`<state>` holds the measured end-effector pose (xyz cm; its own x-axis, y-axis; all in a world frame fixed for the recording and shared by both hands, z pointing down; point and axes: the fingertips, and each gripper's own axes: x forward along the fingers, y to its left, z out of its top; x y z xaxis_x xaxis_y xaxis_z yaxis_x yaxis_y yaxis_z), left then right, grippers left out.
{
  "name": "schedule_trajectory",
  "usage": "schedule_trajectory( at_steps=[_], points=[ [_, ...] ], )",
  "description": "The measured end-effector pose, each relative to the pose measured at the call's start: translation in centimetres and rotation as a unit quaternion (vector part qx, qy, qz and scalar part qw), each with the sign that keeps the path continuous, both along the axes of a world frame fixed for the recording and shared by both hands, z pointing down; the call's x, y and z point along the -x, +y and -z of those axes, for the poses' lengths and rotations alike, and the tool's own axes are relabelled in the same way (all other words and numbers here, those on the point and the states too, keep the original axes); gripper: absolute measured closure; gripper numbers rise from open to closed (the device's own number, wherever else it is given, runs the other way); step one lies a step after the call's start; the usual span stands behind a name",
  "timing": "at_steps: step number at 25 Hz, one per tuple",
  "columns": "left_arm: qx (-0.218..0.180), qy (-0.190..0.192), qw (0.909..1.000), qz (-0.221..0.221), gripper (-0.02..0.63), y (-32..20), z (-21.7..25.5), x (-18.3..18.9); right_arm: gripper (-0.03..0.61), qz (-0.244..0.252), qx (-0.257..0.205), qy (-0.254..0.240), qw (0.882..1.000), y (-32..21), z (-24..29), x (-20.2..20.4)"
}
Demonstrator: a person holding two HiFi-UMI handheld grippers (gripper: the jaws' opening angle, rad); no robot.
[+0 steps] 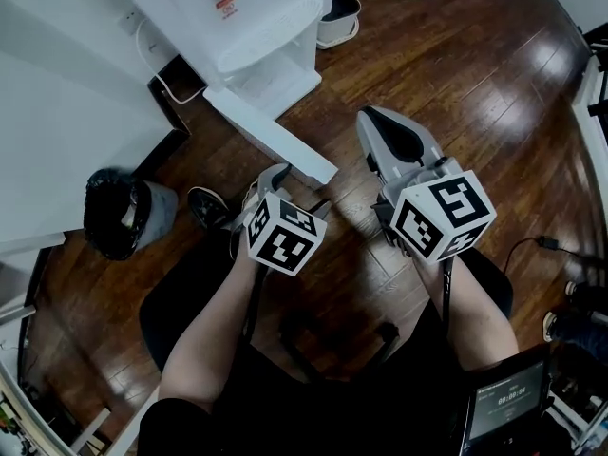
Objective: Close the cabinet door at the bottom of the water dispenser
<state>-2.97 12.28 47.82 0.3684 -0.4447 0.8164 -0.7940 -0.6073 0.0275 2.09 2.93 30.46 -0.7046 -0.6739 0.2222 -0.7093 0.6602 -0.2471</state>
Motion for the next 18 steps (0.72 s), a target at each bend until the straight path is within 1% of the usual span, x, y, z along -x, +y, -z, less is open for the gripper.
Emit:
schedule_trajectory(
  at_steps=[2,4,5,7,9,11,13,14,16,17,18],
  points=[
    [-0.021,0.029,0.9991,0.021,0.23,-1.9,0.9,-1.1,0.574,-0.002,-0.001,0.006,1.0,-0.7,-0.1,-0.5],
    [-0.03,0.083,0.9941,0.062,0.238,-3.7,2.1,-1.6,0.575,0.0,-0.002,0.013,1.0,-1.4,-0.4,-0.9],
    [-0.027,0.115,0.9891,0.088,0.239,-4.2,2.6,-1.7,0.574,0.003,0.002,0.018,1.0,-1.6,-0.8,-1.0],
    [-0.017,0.168,0.9755,0.141,0.288,-5.3,3.3,-1.5,0.574,0.01,0.02,0.028,0.999,-1.8,-2.2,-1.3],
    [-0.019,0.199,0.9623,0.184,0.314,-7.1,4.0,-0.8,0.575,0.022,0.039,0.042,0.998,-1.7,-3.9,-1.6],
    [-0.038,0.209,0.953,0.216,0.313,-9.4,4.9,0.1,0.574,0.034,0.059,0.063,0.996,-1.1,-5.9,-1.9],
    [-0.052,0.202,0.9486,0.238,0.313,-11.3,5.3,1.1,0.574,0.041,0.09,0.088,0.991,-0.5,-8.5,-2.4],
    [-0.053,0.199,0.9464,0.249,0.313,-12.0,5.3,1.5,0.567,0.041,0.112,0.098,0.988,-0.4,-9.9,-2.6],
    [-0.045,0.204,0.9396,0.271,0.313,-13.2,5.1,2.0,0.493,0.034,0.169,0.099,0.98,-0.5,-12.4,-3.0],
    [-0.041,0.207,0.9372,0.278,0.314,-13.7,5.0,2.1,0.473,0.03,0.199,0.09,0.975,-0.6,-13.3,-3.0],
    [-0.04,0.208,0.9371,0.278,0.313,-14.2,4.9,2.1,0.468,0.026,0.221,0.079,0.972,-0.7,-13.8,-2.9]
  ],
)
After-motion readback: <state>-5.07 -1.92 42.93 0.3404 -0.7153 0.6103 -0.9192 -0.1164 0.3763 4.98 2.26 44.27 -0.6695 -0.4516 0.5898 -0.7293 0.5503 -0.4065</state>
